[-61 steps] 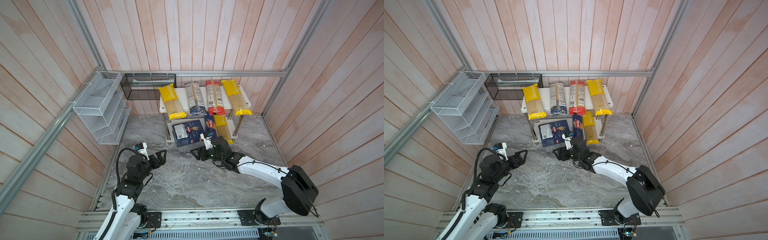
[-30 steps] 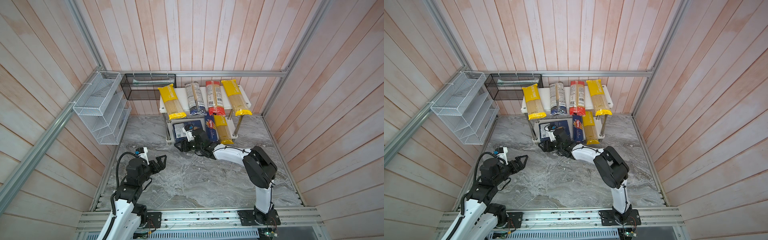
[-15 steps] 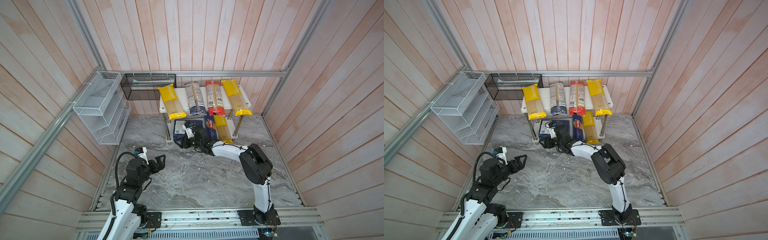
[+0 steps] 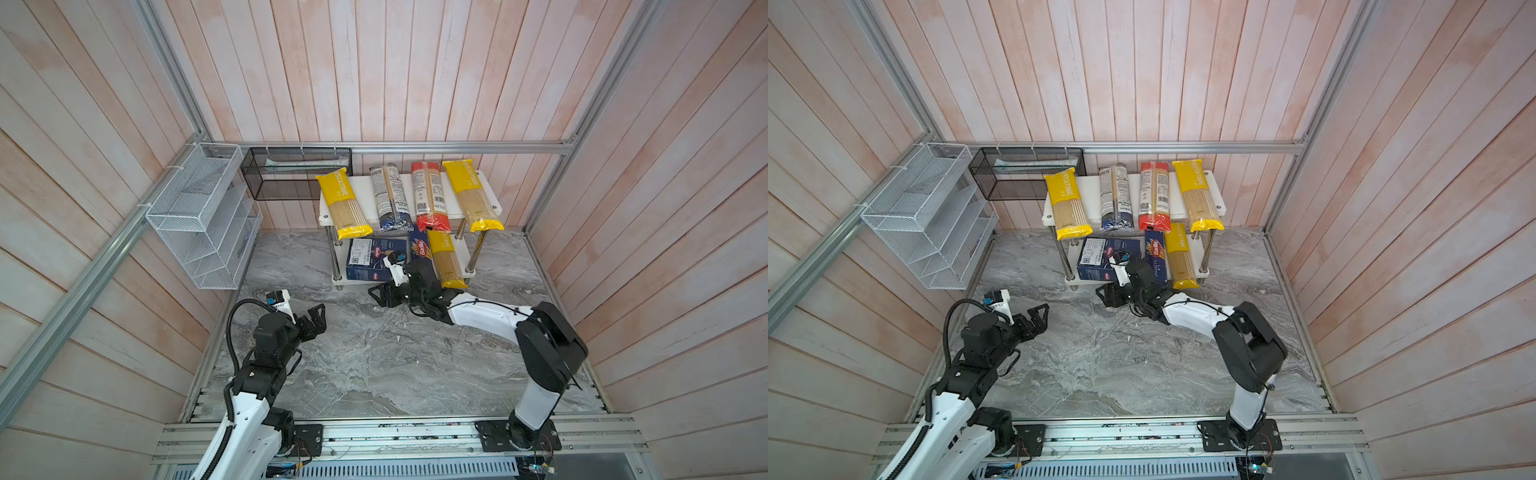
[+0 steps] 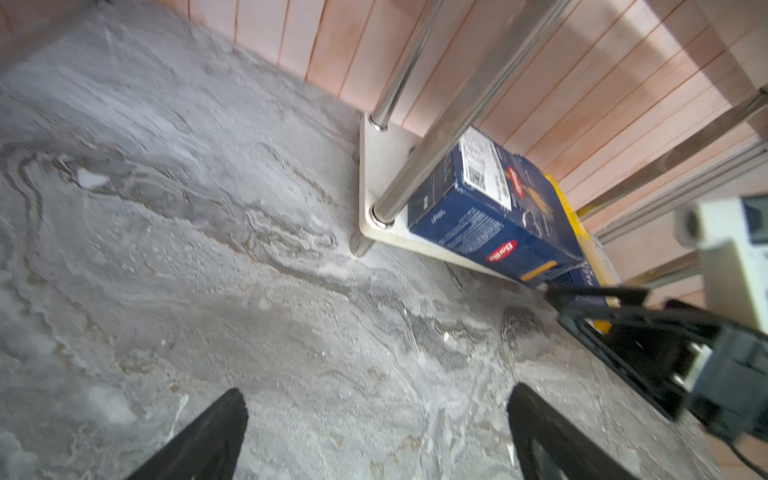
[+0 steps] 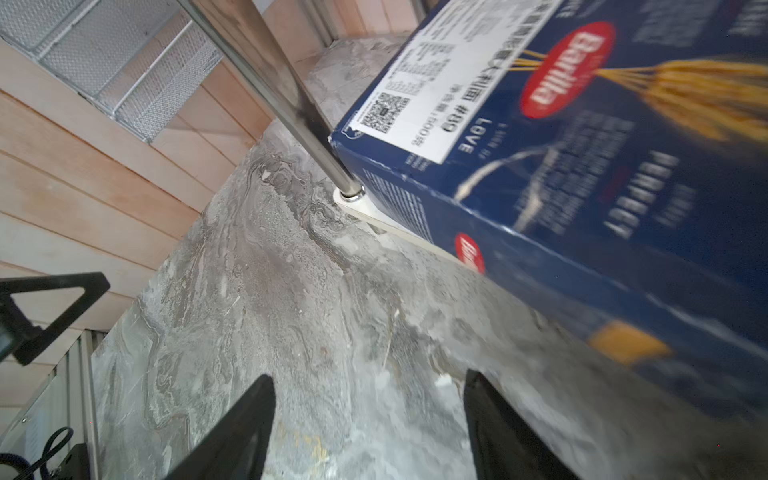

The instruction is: Place and organize the pasta boxes and bags onto the shelf

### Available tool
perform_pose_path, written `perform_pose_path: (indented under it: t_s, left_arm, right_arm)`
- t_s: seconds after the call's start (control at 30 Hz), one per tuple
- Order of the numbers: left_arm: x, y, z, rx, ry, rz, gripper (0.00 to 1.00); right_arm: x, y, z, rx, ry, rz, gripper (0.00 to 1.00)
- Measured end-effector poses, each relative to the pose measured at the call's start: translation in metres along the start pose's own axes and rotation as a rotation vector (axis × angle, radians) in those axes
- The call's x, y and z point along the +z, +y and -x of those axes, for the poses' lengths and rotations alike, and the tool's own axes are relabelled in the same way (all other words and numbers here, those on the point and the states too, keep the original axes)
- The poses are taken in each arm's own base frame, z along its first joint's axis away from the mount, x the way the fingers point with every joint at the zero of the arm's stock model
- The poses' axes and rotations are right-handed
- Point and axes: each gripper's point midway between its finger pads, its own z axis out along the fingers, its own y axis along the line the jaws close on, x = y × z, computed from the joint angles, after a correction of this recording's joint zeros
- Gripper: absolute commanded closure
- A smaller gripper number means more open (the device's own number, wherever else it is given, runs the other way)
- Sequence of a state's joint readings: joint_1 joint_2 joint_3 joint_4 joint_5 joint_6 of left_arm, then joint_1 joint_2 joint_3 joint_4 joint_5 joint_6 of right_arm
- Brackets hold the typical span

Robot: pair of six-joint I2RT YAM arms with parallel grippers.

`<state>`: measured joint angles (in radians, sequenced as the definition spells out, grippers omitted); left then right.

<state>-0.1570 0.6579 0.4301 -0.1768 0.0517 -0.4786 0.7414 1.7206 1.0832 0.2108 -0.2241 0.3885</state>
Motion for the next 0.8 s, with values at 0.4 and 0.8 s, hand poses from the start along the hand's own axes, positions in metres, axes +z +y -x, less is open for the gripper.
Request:
perform_pose_path:
  t_s: [0.4,0.8]
  left_arm:
    - [0.007,0.075,0.023,0.103,-0.306,0.295,0.0]
    - [0.046,0.126,0.008,0.164,-0.285,0.324,0.0]
  right_arm:
    - [-0.229,-0.182,0.004,0.164,-0.385,-0.698,0.2]
    - [-0.309,-0.305,-0.102,0.233,-0.44,-1.182,0.02]
